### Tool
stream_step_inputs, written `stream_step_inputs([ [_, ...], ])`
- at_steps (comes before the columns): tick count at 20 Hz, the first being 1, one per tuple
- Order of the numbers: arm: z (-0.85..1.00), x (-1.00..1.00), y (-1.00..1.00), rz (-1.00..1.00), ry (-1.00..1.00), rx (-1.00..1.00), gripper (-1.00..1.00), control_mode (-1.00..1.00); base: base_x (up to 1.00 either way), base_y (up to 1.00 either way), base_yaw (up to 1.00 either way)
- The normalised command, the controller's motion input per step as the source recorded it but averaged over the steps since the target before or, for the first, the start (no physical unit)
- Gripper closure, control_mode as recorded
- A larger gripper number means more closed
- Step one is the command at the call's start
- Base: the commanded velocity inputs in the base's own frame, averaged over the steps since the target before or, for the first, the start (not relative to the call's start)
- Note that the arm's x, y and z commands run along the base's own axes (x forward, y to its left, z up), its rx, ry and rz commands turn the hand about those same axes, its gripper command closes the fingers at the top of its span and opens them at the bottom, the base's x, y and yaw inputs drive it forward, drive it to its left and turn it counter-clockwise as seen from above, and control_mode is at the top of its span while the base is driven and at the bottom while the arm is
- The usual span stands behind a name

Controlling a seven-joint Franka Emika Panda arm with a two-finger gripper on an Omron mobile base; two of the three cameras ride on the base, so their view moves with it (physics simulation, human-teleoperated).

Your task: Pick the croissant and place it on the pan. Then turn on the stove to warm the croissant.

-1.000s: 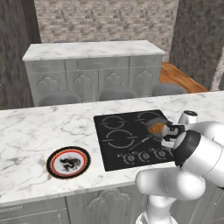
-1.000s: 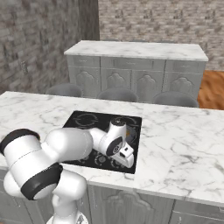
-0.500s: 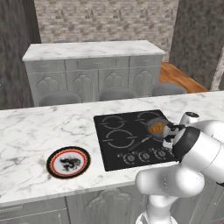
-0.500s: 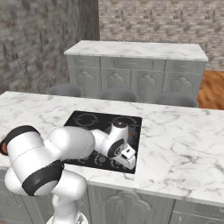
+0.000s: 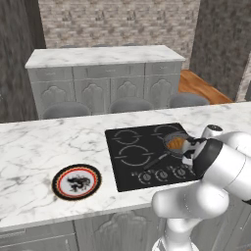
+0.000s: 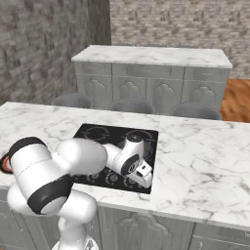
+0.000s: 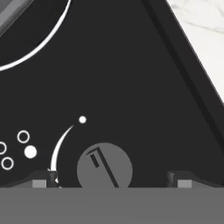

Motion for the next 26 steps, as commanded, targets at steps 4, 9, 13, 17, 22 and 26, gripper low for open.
stream_step_inputs([
  [4, -0.01, 0.13, 0.0, 0.0, 0.0, 0.0, -1.0, -1.0, 0.0, 0.0, 0.0],
  [9, -0.03, 0.08, 0.0, 0.0, 0.0, 0.0, -1.0, -1.0, 0.0, 0.0, 0.0],
  [13, -0.09, 0.0, 0.0, 0.0, 0.0, 0.0, 1.0, -1.0, 0.0, 0.0, 0.0],
  [17, -0.12, 0.0, 0.0, 0.0, 0.0, 0.0, 1.0, -1.0, 0.0, 0.0, 0.0],
  [22, -0.16, 0.0, 0.0, 0.0, 0.0, 0.0, 1.0, -1.0, 0.0, 0.0, 0.0],
  [26, -0.12, 0.0, 0.0, 0.0, 0.0, 0.0, 1.0, -1.0, 0.0, 0.0, 0.0],
])
